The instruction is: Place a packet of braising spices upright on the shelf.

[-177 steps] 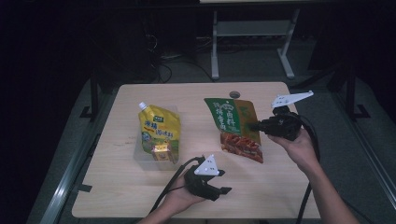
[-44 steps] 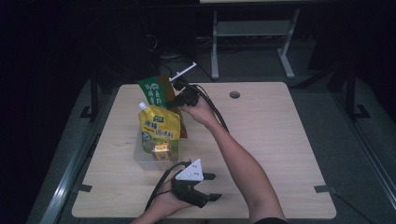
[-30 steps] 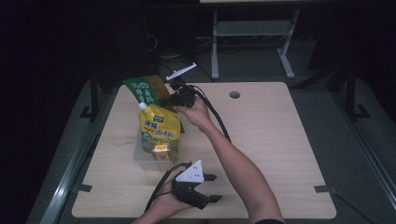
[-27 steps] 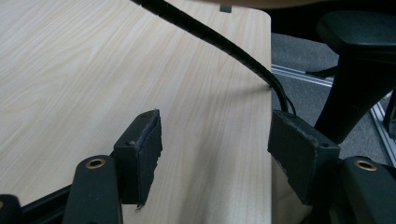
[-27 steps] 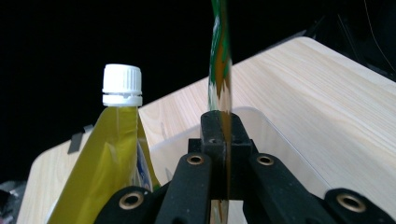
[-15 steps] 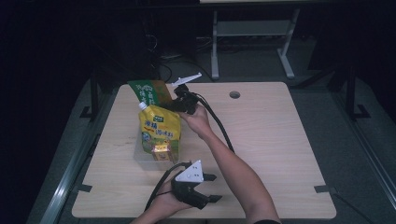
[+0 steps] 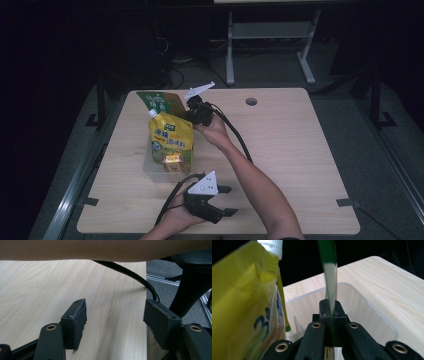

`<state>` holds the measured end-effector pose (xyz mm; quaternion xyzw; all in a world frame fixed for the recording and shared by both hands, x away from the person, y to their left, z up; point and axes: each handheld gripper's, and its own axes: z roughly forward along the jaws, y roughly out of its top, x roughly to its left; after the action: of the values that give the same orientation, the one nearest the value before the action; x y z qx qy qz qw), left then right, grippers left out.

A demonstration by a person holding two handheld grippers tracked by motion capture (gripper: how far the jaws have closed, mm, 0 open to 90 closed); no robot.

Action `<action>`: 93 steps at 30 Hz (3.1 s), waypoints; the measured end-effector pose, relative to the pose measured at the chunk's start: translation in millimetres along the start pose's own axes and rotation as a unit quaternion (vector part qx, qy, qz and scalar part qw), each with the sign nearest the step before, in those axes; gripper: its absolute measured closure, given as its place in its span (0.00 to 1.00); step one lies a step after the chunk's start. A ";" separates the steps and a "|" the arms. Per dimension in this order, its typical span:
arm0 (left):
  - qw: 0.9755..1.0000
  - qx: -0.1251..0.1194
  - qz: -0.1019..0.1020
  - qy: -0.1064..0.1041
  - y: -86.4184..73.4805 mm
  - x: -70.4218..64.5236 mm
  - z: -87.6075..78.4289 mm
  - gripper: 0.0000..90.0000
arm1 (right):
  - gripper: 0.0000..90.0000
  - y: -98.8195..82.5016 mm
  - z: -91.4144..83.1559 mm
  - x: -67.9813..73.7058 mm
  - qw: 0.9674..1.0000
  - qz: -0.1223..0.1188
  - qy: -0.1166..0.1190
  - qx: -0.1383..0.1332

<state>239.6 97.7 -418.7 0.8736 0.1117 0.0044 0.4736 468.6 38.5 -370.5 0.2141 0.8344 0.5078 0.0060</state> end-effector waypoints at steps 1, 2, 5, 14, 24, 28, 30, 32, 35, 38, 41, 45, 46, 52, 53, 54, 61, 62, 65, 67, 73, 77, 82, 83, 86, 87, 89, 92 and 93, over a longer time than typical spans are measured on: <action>1.000 0.000 0.000 0.000 0.0 0.1 0.0 0.38 | 1.00 -0.8 -0.6 -0.4 1.000 0.000 0.000 0.001; 1.000 0.000 0.000 0.000 0.0 0.2 0.1 0.38 | 1.00 -2.0 -1.0 -1.0 1.000 0.002 0.003 0.002; 1.000 0.001 -0.001 0.001 0.0 0.5 0.4 0.38 | 1.00 -5.6 -2.5 -2.5 1.000 0.000 -0.003 0.004; 1.000 0.000 -0.003 0.004 -0.5 2.0 -1.6 0.38 | 0.96 -4.8 -6.1 -4.9 1.000 -0.001 -0.010 0.012; 1.000 0.001 -0.002 0.006 -0.5 2.1 -1.0 0.38 | 0.77 -5.9 -21.2 -11.6 0.999 0.014 -0.009 0.034; 1.000 0.001 -0.002 0.008 -0.9 3.2 -2.3 0.38 | 0.73 -6.8 -27.0 -13.1 0.999 0.013 -0.003 0.041; 1.000 0.001 -0.003 0.010 -0.9 3.6 -2.6 0.38 | 0.72 -8.0 -31.6 -13.7 0.999 0.020 -0.002 0.041; 1.000 0.001 -0.003 0.010 -1.2 3.8 -2.7 0.38 | 0.71 -9.7 -36.4 -14.9 0.999 0.027 0.001 0.039; 1.000 0.003 -0.003 0.011 -1.3 4.0 -2.3 0.38 | 0.71 -12.1 -43.4 -16.1 0.999 0.026 -0.004 0.038; 1.000 0.005 -0.003 0.011 -1.4 3.9 -1.9 0.38 | 0.68 -15.5 -53.7 -19.6 0.999 0.032 -0.003 0.034; 1.000 0.003 -0.006 0.013 -2.1 4.5 -1.4 0.38 | 0.64 -20.1 -70.9 -26.3 0.999 0.048 0.011 0.021; 1.000 0.004 -0.006 0.012 -2.4 5.4 -1.1 0.38 | 0.64 -26.3 -93.6 -32.0 0.998 0.062 0.013 0.007; 1.000 0.005 -0.006 0.013 -2.6 5.3 -1.0 0.38 | 0.64 -27.6 -98.0 -32.4 0.998 0.061 0.009 0.008; 1.000 0.007 -0.006 0.014 -3.0 4.9 -0.7 0.37 | 0.62 -35.8 -115.5 -32.9 0.998 0.067 0.002 0.017; 1.000 0.007 -0.007 0.014 -3.0 4.9 -0.7 0.37 | 0.62 -36.6 -116.5 -32.5 0.998 0.067 0.001 0.018; 1.000 0.007 -0.008 0.014 -3.0 4.9 -0.7 0.37 | 0.62 -37.4 -117.8 -32.1 0.998 0.065 0.000 0.020; 1.000 0.005 -0.014 0.015 -3.3 6.0 -1.9 0.37 | 0.59 -48.0 -129.1 -27.7 0.997 0.068 -0.006 0.026; 1.000 0.005 -0.011 0.015 -3.2 6.5 -1.9 0.37 | 0.59 -49.2 -131.3 -27.6 0.997 0.071 -0.003 0.027; 1.000 0.006 -0.010 0.014 -3.2 6.9 -1.9 0.37 | 0.58 -52.8 -138.1 -25.6 0.997 0.070 -0.010 0.022; 1.000 0.008 -0.011 0.014 -3.2 7.0 -2.0 0.37 | 0.56 -55.0 -142.0 -24.5 0.997 0.072 -0.016 0.023; 1.000 0.007 -0.016 0.017 -3.7 7.8 -2.3 0.35 | 0.54 -65.2 -151.9 -24.8 0.996 0.079 -0.016 0.027; 1.000 0.006 -0.020 0.019 -4.3 9.2 -2.6 0.35 | 0.53 -70.5 -159.0 -23.0 0.996 0.080 -0.019 0.022; 1.000 0.008 -0.020 0.022 -4.4 10.0 -3.0 0.34 | 0.51 -75.6 -167.0 -22.1 0.996 0.082 -0.009 0.021; 1.000 0.008 -0.020 0.023 -4.5 10.2 -3.0 0.34 | 0.50 -75.9 -168.0 -21.9 0.996 0.081 -0.009 0.022; 0.999 0.011 -0.017 0.025 -4.5 11.6 -3.6 0.34 | 0.50 -78.3 -172.0 -20.3 0.997 0.077 -0.011 0.021; 0.999 0.009 -0.018 0.026 -4.5 11.8 -3.4 0.34 | 0.49 -79.5 -173.2 -20.1 0.997 0.076 -0.012 0.021; 0.999 0.007 -0.024 0.027 -4.6 11.6 -3.7 0.33 | 0.49 -82.8 -176.1 -20.2 0.997 0.078 -0.011 0.020; 0.999 0.006 -0.026 0.030 -4.6 11.8 -3.8 0.32 | 0.49 -87.4 -181.1 -20.2 0.997 0.079 -0.013 0.022; 0.999 0.005 -0.026 0.031 -4.8 12.0 -3.4 0.32 | 0.49 -88.7 -182.9 -19.9 0.996 0.081 -0.014 0.023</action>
<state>249.9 105.5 -422.0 0.8720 0.1492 0.0181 0.4658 413.9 -158.1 -361.5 0.2886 0.8253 0.4845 -0.0283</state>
